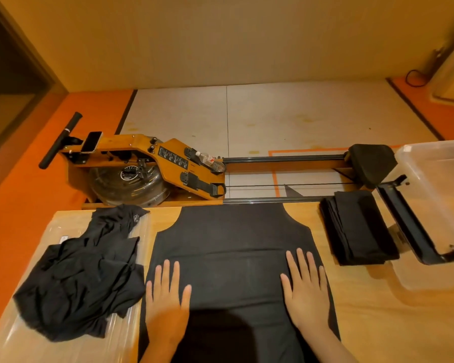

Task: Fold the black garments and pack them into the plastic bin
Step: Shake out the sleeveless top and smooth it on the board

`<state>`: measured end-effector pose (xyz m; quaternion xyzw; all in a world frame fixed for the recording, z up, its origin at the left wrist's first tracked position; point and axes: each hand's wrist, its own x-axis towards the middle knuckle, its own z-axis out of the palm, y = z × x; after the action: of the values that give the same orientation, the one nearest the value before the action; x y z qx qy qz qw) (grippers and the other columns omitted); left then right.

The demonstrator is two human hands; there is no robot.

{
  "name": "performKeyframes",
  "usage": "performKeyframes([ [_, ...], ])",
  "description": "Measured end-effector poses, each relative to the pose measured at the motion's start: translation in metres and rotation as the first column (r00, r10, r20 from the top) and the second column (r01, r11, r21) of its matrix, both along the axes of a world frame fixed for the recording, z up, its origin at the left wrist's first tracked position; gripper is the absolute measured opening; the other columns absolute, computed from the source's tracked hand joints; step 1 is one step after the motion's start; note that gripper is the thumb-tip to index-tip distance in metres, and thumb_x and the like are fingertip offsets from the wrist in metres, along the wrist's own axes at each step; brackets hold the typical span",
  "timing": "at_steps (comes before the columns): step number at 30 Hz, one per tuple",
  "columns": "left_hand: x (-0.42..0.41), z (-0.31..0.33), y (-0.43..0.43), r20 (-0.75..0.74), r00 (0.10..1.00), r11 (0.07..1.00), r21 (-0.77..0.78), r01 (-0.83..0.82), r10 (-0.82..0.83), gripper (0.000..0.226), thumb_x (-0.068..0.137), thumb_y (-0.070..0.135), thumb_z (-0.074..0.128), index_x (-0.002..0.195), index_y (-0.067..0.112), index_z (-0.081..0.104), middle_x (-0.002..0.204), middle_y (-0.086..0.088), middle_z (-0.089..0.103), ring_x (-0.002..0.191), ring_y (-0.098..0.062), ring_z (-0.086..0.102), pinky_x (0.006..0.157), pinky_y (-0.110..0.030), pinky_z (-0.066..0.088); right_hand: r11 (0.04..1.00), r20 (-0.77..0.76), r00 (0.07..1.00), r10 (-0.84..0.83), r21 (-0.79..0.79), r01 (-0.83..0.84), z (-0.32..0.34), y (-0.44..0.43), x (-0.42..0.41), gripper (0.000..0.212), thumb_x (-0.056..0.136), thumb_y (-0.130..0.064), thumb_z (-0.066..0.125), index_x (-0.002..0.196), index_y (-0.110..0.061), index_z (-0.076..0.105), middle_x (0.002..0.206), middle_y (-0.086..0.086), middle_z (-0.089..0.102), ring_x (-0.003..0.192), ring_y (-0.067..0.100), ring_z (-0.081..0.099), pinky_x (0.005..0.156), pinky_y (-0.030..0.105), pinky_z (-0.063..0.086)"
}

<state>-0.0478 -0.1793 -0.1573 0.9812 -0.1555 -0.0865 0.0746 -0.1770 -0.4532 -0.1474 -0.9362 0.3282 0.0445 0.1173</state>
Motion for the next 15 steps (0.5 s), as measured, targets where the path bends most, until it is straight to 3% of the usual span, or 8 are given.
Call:
performKeyframes([
  [3,-0.002,0.003,0.002,0.010,1.000,0.999,-0.027,-0.017,0.018,0.076,0.096,0.061,-0.005,0.150,0.014,0.020,0.155,-0.011,0.026,0.145,-0.028,0.019,0.118,-0.042,0.015,0.997,0.092,0.993,-0.075,-0.005,0.075,0.005,-0.001,-0.004,0.063,0.098,-0.051,0.011,0.148,-0.018,0.030,0.155,0.005,0.030,0.145,0.023,0.018,0.118,0.039,0.014],
  [5,-0.014,0.008,0.003,0.017,0.999,0.998,-0.056,-0.028,0.029,0.081,0.091,0.064,-0.012,0.150,0.015,0.015,0.156,-0.005,0.013,0.146,-0.024,0.010,0.117,-0.042,0.012,0.995,0.122,0.987,-0.101,0.012,0.100,0.010,-0.002,-0.018,0.062,0.096,-0.049,0.017,0.150,-0.019,0.022,0.157,0.001,0.019,0.147,0.022,0.010,0.118,0.039,0.011],
  [8,-0.041,0.006,0.017,-0.005,0.999,0.998,-0.063,0.031,-0.032,0.067,0.099,0.055,0.001,0.152,0.017,0.019,0.156,-0.006,0.023,0.148,-0.020,0.006,0.117,-0.037,0.007,0.998,0.094,0.994,-0.059,-0.002,0.059,0.007,-0.006,-0.057,0.059,0.099,-0.049,0.012,0.148,-0.020,0.025,0.155,0.004,0.028,0.146,0.022,0.014,0.118,0.035,0.004],
  [11,-0.058,-0.001,0.040,0.014,0.997,0.996,-0.045,0.078,-0.077,0.060,0.101,0.053,0.007,0.154,0.025,0.011,0.159,-0.001,0.020,0.149,-0.013,-0.005,0.117,-0.032,-0.002,1.000,0.008,1.000,-0.005,-0.004,0.005,-0.001,-0.015,-0.090,0.060,0.100,-0.050,0.004,0.147,-0.022,0.030,0.151,0.005,0.038,0.142,0.021,0.021,0.115,0.032,0.002],
  [13,-0.060,0.000,0.047,-0.006,0.995,0.995,0.002,0.105,-0.104,0.062,0.101,0.053,0.008,0.153,0.021,0.020,0.156,-0.003,0.028,0.149,-0.016,0.001,0.117,-0.032,-0.001,1.000,-0.010,1.000,-0.013,-0.029,0.013,-0.004,-0.023,-0.097,0.063,0.098,-0.052,-0.001,0.149,-0.024,0.024,0.154,0.004,0.031,0.144,0.019,0.015,0.115,0.034,0.005],
  [15,-0.061,0.005,0.048,-0.008,0.994,0.994,0.023,0.111,-0.111,0.068,0.100,0.055,0.004,0.151,0.016,0.026,0.155,-0.007,0.030,0.146,-0.019,0.010,0.116,-0.034,0.004,0.996,0.018,0.998,-0.058,-0.072,0.059,-0.004,-0.027,-0.100,0.067,0.092,-0.057,-0.008,0.150,-0.025,0.007,0.160,0.002,0.015,0.147,0.017,0.000,0.119,0.036,0.004],
])
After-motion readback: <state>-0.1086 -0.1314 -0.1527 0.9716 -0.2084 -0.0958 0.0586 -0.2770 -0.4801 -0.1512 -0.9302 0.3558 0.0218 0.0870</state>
